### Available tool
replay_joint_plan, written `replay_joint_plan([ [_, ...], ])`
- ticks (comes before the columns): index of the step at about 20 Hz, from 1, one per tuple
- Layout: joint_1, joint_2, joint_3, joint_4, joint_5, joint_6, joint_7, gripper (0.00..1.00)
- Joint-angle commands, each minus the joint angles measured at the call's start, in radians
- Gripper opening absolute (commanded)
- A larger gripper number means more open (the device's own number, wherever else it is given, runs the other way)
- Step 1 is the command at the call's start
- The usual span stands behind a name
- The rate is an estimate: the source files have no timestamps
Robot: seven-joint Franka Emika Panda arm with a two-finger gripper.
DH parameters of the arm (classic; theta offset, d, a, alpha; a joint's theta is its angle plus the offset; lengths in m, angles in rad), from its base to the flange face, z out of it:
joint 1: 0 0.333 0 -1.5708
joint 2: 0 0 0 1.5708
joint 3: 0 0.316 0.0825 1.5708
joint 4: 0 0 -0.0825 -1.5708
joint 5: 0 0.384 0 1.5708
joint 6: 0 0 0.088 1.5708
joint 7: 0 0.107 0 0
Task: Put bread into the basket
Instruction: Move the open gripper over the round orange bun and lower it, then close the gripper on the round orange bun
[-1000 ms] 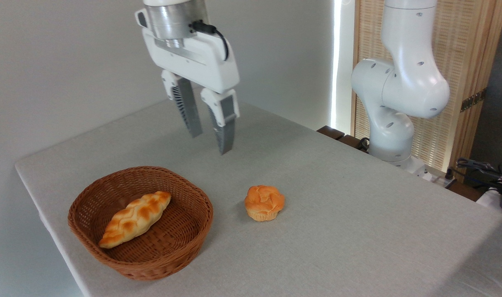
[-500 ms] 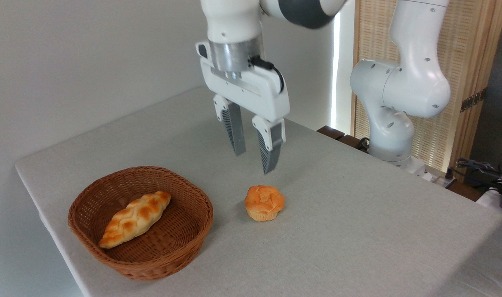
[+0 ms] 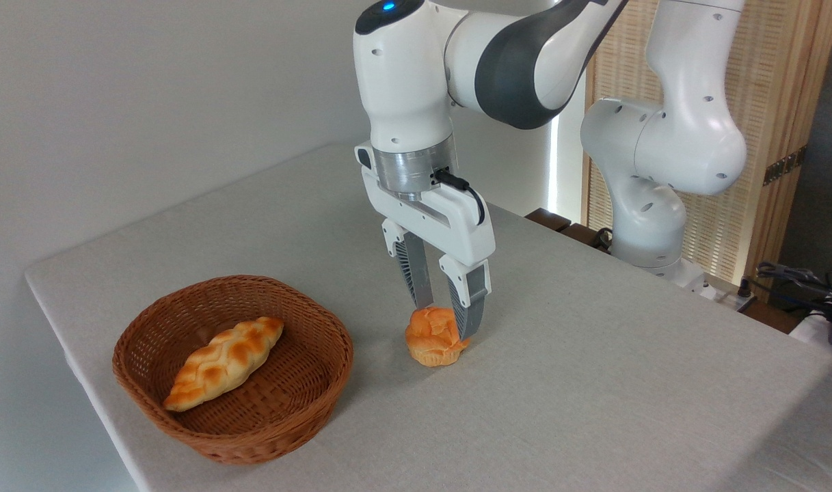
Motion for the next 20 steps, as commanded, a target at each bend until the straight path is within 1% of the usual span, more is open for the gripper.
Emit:
replay_joint_plan([
  [1,-0.005,-0.004,0.003,-0.005,0.013,0.021,0.023,1.0],
  [4,-0.003,-0.007,0.003,-0.002,0.009,0.043,0.023,1.0],
  [9,-0.005,-0.004,0.001,-0.005,0.005,0.044,0.023,1.0],
  [12,-0.005,0.009,-0.028,-0.005,-0.002,0.054,0.02,1.0],
  [14,-0.005,0.009,-0.028,-0.007,-0.01,0.061,0.02,1.0],
  [20,-0.005,0.011,-0.03,-0.017,-0.008,0.06,0.022,1.0],
])
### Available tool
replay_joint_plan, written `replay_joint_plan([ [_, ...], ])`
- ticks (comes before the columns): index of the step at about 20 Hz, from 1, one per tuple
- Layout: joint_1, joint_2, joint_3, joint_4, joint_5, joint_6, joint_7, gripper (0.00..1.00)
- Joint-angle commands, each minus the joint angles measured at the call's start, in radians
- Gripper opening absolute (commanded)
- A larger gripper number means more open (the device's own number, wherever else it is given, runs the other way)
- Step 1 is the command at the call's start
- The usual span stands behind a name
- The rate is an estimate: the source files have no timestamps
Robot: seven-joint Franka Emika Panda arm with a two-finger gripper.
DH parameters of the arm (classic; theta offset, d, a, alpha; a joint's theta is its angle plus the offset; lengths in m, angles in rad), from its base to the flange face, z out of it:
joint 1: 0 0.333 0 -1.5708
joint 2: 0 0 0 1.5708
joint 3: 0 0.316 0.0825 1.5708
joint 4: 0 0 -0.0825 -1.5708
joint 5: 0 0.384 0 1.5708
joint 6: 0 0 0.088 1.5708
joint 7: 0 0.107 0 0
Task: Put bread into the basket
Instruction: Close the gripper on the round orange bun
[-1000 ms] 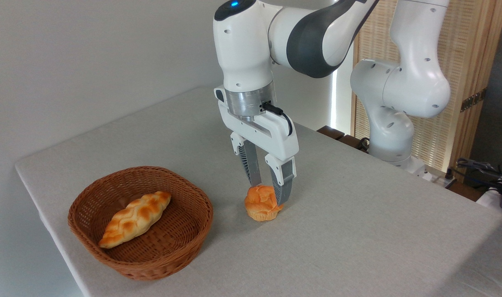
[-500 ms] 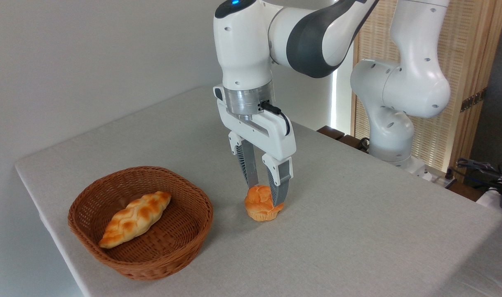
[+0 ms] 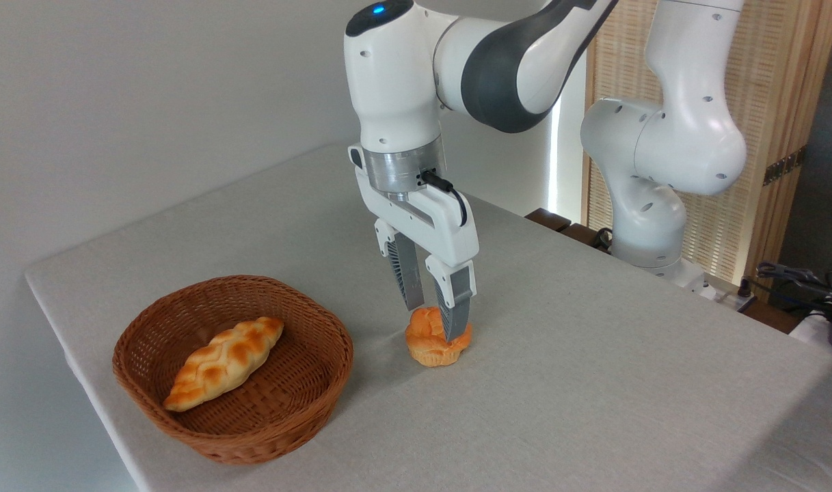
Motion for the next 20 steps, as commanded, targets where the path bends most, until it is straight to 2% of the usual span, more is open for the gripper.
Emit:
replay_joint_plan([
  [1,-0.002,-0.003,0.003,-0.014,-0.008,0.022,0.011,1.0],
  [9,-0.002,-0.001,-0.01,-0.083,-0.007,0.079,0.012,0.98],
  [10,-0.002,-0.001,-0.015,-0.085,-0.007,0.082,0.012,0.92],
  [13,-0.002,0.004,-0.015,-0.085,-0.007,0.093,0.012,0.52],
  [14,-0.002,0.004,-0.015,-0.085,-0.007,0.093,0.012,0.43],
  [15,-0.002,0.005,-0.015,-0.085,-0.007,0.093,0.012,0.37],
  [20,-0.002,0.005,-0.015,-0.085,-0.007,0.093,0.014,0.33],
])
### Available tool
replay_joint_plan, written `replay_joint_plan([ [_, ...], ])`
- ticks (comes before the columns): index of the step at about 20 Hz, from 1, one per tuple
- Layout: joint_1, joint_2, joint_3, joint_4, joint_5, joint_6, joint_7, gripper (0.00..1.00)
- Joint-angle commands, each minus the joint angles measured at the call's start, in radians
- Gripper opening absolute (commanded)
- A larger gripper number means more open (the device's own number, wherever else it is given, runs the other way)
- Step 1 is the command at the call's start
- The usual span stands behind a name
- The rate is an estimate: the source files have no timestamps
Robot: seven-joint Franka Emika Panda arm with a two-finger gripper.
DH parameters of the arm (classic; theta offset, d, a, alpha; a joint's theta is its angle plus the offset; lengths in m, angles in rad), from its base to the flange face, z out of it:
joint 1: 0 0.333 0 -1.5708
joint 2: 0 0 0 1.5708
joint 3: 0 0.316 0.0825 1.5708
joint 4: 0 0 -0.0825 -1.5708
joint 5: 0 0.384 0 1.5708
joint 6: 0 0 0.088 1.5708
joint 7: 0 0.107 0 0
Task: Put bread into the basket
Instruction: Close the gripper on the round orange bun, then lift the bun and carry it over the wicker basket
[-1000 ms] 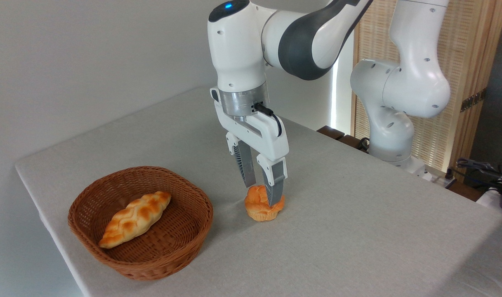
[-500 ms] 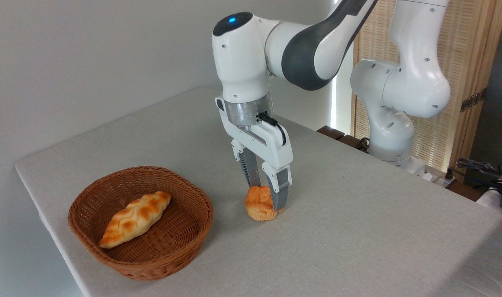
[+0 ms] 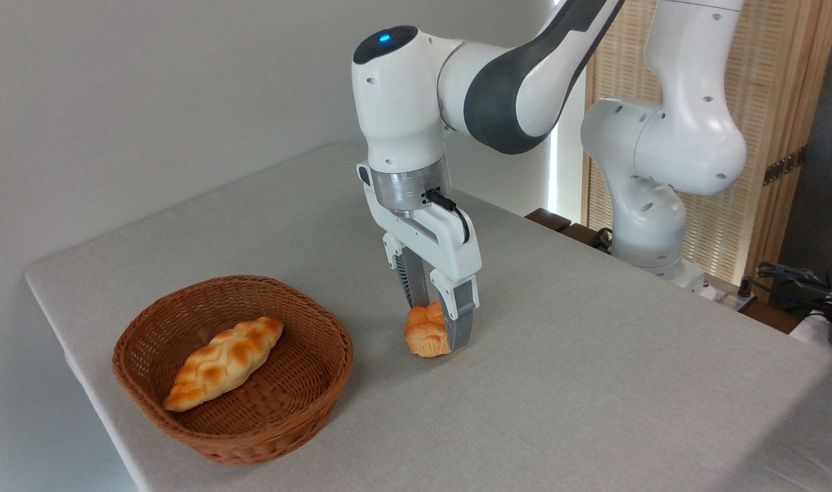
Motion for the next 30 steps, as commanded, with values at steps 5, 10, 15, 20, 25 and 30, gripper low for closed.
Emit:
replay_joint_plan([
  [5,-0.001,-0.001,0.003,-0.006,-0.007,0.019,0.012,0.32],
  [10,0.0,0.025,0.003,0.182,-0.084,-0.109,0.006,0.33],
  [15,0.0,0.143,0.014,0.409,-0.194,-0.128,0.001,0.37],
  [20,-0.001,0.291,-0.007,0.497,-0.189,0.118,0.012,0.47],
  [25,0.0,0.345,-0.058,0.471,-0.129,0.229,0.027,0.76],
  [30,0.003,0.345,-0.055,0.436,-0.125,0.228,0.101,1.0],
])
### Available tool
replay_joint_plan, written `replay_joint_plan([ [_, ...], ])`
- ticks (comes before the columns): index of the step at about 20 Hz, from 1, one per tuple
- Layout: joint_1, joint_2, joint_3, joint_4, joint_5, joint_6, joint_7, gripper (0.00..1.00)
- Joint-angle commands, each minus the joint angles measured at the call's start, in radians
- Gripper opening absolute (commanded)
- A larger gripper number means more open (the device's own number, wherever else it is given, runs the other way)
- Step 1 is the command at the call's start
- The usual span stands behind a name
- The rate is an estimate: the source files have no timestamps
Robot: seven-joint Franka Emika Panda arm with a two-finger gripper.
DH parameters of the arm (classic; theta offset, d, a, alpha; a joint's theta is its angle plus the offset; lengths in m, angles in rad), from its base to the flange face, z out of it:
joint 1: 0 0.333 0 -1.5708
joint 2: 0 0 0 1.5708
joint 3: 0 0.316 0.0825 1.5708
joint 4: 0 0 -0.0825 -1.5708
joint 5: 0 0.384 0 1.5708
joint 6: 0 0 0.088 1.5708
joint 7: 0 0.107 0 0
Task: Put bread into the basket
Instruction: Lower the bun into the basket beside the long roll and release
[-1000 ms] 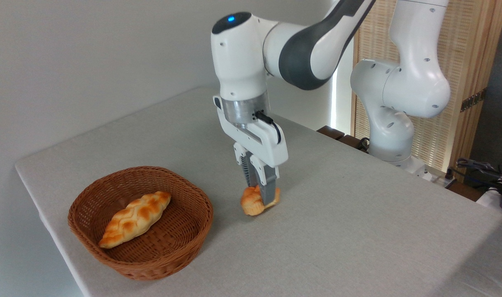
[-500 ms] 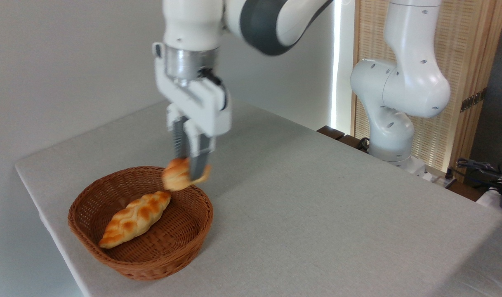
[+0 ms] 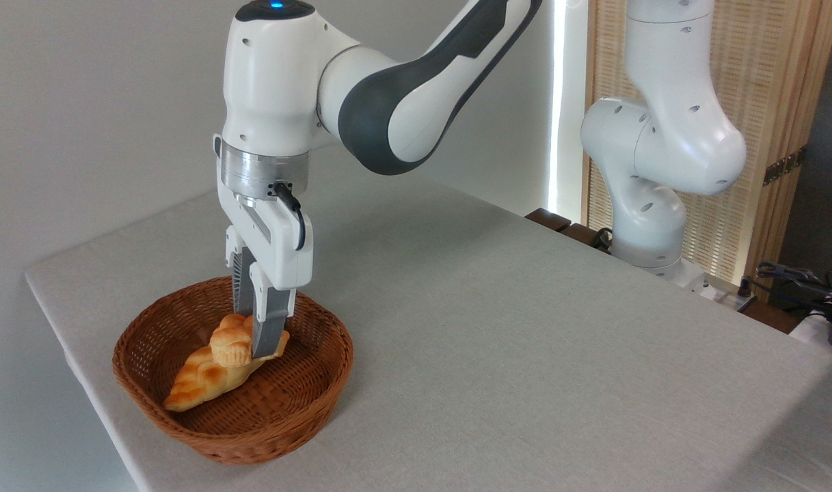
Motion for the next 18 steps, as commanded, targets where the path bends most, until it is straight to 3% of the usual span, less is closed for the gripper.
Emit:
replay_joint_plan([
  [1,0.005,-0.015,0.007,-0.028,0.008,0.002,0.073,1.0],
  [15,0.009,-0.03,0.016,-0.027,0.005,-0.003,0.058,1.0],
  [18,0.016,-0.047,0.017,0.019,-0.007,-0.099,0.049,1.0],
])
